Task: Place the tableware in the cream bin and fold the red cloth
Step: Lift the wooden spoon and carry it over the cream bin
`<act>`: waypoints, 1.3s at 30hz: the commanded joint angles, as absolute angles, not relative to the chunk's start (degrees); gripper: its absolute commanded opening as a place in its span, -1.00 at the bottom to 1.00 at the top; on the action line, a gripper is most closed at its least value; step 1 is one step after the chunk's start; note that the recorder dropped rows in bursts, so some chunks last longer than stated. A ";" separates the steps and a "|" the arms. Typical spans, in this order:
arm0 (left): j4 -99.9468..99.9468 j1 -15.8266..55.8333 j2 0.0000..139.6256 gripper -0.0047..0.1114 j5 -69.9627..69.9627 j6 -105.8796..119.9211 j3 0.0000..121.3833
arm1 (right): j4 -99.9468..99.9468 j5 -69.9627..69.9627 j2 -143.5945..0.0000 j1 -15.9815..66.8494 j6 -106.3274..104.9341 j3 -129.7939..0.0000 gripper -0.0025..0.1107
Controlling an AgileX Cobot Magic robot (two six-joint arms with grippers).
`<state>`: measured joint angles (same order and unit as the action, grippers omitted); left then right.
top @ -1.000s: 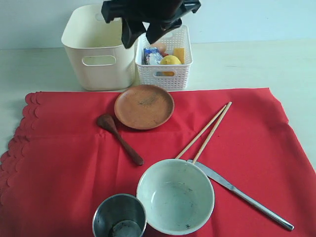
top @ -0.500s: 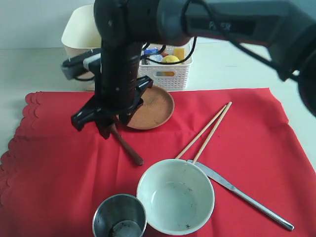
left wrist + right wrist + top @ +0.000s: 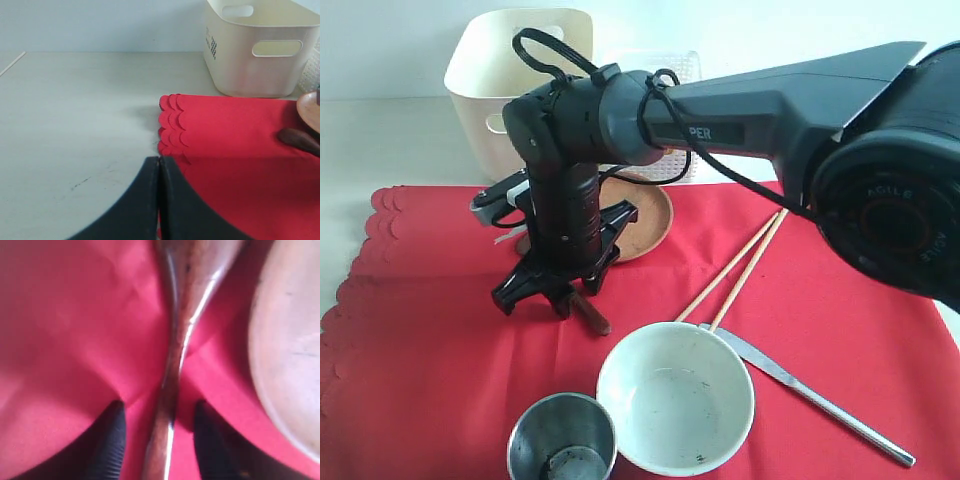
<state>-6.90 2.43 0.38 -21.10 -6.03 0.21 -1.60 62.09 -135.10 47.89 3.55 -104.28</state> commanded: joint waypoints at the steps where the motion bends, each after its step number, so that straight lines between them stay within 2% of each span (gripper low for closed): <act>1: -6.90 2.26 0.00 -0.92 -20.82 -6.28 0.00 | -0.89 61.34 -134.77 47.99 4.62 -104.35 -0.64; 4: -6.90 2.26 0.00 -0.92 -20.82 -6.28 0.00 | -1.05 61.23 -133.04 47.99 4.62 -104.35 -0.96; 12: -6.90 2.26 0.00 -0.92 -20.82 -6.28 0.00 | 0.00 57.45 -121.71 47.99 4.51 -105.22 -0.96; 18: -6.90 2.26 0.00 -0.92 -20.82 -6.28 0.00 | 0.82 49.03 -117.93 46.87 4.61 -115.01 -0.96; 24: -6.90 2.26 0.00 -0.92 -20.82 -6.28 0.00 | 0.77 40.76 -121.56 44.29 6.47 -124.14 -0.96; 34: -6.90 2.26 0.00 -0.92 -20.82 -6.28 0.00 | 1.98 26.33 -130.91 40.94 12.75 -128.99 -0.96; 39: -6.90 2.26 0.00 -0.92 -20.82 -6.28 0.00 | 3.74 14.81 -137.82 39.88 13.16 -128.99 -0.96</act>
<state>-6.90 2.43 0.38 -21.10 -6.03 0.21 2.66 19.24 -136.18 40.27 13.02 -128.30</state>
